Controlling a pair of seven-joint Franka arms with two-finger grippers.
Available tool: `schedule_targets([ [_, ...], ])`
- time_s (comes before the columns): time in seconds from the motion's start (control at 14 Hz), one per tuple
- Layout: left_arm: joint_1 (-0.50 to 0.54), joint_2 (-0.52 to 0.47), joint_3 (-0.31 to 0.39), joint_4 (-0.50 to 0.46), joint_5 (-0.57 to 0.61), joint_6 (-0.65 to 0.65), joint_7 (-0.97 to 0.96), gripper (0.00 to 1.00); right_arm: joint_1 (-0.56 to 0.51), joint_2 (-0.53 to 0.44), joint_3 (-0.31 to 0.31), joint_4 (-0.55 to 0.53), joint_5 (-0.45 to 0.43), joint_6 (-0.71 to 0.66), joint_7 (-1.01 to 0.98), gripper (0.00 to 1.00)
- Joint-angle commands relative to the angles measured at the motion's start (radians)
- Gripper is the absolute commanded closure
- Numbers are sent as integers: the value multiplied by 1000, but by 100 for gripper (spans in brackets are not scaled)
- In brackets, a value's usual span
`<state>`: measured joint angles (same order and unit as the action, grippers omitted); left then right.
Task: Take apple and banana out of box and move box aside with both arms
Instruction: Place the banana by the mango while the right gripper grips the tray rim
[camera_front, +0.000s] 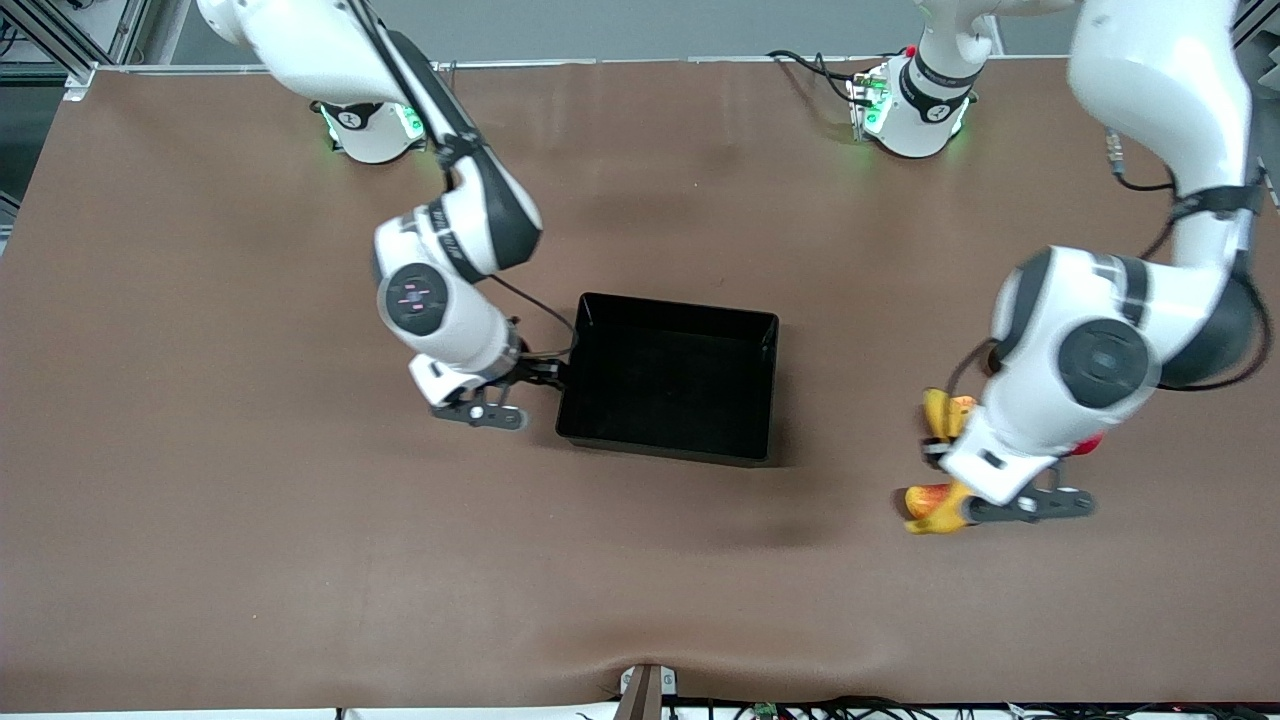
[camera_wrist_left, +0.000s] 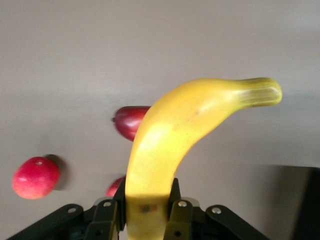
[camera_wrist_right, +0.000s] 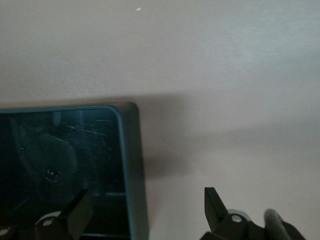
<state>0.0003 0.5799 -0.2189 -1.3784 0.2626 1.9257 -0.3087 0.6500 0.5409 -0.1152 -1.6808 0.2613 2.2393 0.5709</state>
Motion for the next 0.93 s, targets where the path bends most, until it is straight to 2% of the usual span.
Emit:
schedule_targets([
  [0.0,50,61,-10,7,18,57,51,100,48,54,-14,9,16,74,14,53],
  [0.07,78,77,-10,7,18,87,93,100,62,65,-15,7,10,92,14,74],
  [0.14,117,89,-11,6,17,105,153,100,63,70,-15,7,9,95,14,89],
  [0.21,142,92,-11,4,17,107,199,100,63,70,-15,7,7,94,14,100],
  [0.36,162,112,-10,9,18,114,233,100,60,70,-17,6,7,88,14,100],
  [0.57,158,146,48,9,27,186,253,100,48,53,-20,7,7,63,3,100],
  [0.71,165,185,55,7,27,280,292,100,36,21,-32,13,7,19,0,100],
  [0.86,150,219,85,10,26,318,251,100,22,-24,-55,18,7,-44,-14,100],
])
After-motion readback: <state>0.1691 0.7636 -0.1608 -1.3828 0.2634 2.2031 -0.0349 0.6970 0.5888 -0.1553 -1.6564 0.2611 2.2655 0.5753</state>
